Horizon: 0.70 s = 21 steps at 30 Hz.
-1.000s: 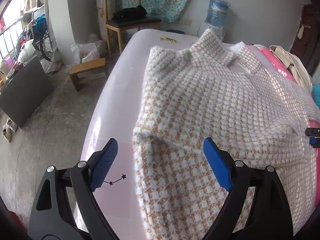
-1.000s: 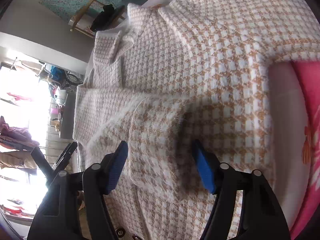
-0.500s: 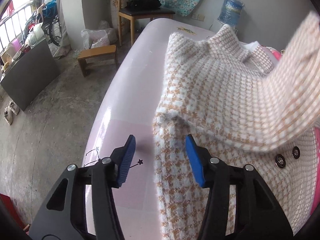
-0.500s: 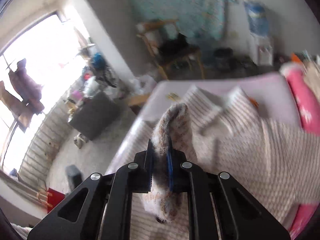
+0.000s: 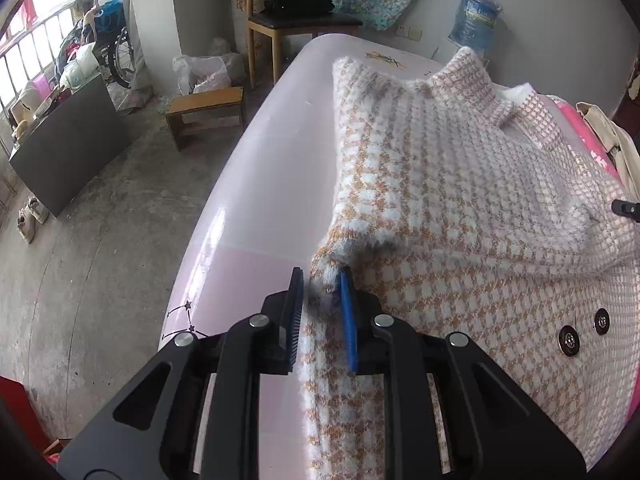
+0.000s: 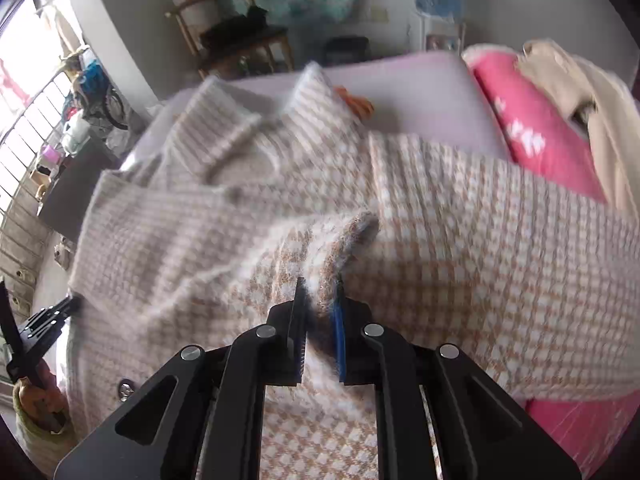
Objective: Fold large clothes
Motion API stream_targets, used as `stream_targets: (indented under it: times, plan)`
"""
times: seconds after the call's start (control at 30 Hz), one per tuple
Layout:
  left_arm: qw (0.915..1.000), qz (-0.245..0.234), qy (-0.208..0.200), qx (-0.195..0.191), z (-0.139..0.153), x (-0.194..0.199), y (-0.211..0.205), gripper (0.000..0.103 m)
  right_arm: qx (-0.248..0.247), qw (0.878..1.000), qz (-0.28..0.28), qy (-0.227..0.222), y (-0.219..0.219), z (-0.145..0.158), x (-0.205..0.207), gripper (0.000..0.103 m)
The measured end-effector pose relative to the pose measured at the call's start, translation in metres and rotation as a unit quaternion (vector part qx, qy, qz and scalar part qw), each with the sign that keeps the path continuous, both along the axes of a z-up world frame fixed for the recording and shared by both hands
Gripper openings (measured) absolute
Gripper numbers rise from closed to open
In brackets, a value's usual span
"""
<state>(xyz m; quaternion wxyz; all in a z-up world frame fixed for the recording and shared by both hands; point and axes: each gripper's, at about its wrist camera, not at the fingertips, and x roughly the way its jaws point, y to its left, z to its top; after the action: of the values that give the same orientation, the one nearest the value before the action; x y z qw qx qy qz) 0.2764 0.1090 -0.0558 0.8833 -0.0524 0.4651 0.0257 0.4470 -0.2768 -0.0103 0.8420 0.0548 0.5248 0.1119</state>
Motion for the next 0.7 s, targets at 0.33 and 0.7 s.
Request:
stream_targets:
  times: [0.33,0.7]
  plan:
    - [0.9993,-0.02,0.007,-0.031,0.007,-0.005,0.007,0.017,-0.039,0.999,-0.015,0.0,-0.005,-0.012,-0.004,0.016]
    - [0.9959,-0.058,-0.037,-0.058,0.065,-0.006,0.007,0.018,-0.014,1.0,-0.007,-0.022,-0.011,0.002,-0.001,0.042]
